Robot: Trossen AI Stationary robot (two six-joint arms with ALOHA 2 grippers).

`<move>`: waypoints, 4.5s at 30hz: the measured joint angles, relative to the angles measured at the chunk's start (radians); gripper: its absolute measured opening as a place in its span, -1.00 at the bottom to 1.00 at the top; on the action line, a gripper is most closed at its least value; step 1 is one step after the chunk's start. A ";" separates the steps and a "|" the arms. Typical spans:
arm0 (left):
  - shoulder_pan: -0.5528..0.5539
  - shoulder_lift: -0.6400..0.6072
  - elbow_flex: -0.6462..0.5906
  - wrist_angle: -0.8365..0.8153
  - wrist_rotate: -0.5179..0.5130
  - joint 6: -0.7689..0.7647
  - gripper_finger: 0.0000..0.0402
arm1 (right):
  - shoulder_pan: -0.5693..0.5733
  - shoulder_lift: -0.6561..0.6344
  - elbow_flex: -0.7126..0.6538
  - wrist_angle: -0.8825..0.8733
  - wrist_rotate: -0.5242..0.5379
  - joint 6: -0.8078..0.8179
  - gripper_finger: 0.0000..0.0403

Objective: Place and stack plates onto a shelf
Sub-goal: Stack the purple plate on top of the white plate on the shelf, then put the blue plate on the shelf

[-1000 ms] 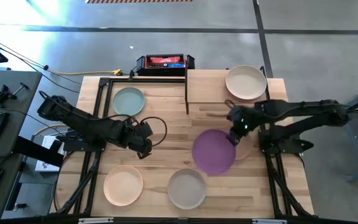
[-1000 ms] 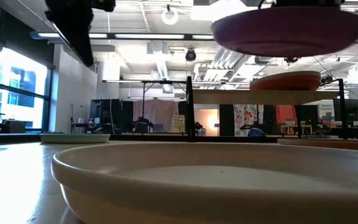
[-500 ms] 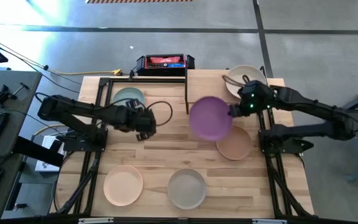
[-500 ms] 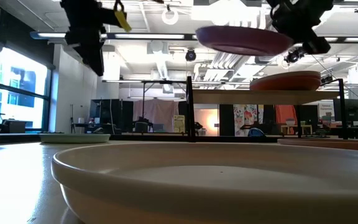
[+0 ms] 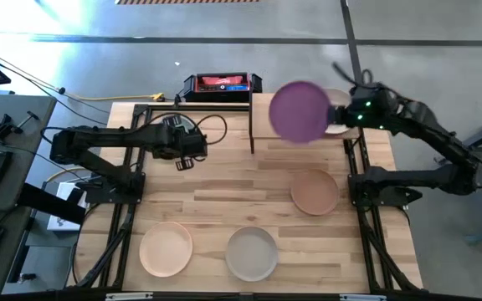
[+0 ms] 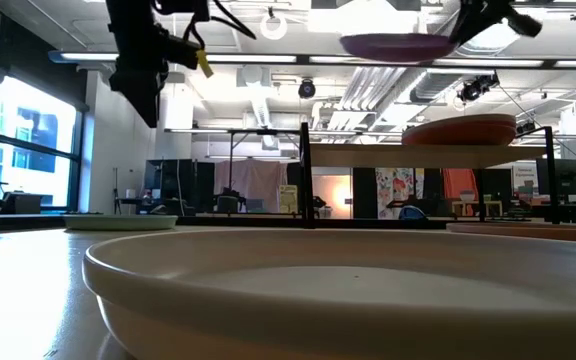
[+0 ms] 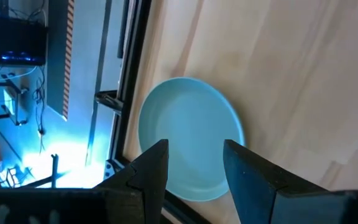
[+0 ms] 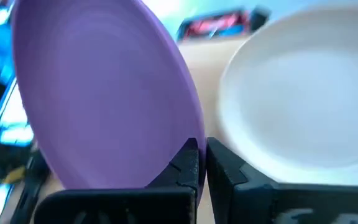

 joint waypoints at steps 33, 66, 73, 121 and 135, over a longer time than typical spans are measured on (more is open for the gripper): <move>0.155 -0.014 0.000 0.033 0.097 0.140 -0.28 | -0.501 0.000 -0.122 -0.177 -0.140 0.227 -1.00; 0.204 -0.013 0.000 0.083 0.145 0.178 -0.28 | -0.538 0.072 -0.122 -0.223 -0.120 0.196 -1.00; 0.204 -0.013 0.000 0.083 0.145 0.178 -0.28 | -0.538 0.072 -0.122 -0.224 -0.125 0.166 -1.00; 0.204 -0.013 0.001 0.084 0.193 0.185 -0.28 | -0.537 0.070 -0.122 -0.259 -0.307 0.138 -0.12; 0.204 -0.013 0.001 0.063 0.279 0.173 -0.28 | -0.344 0.069 -0.122 -0.323 -0.451 0.139 -0.12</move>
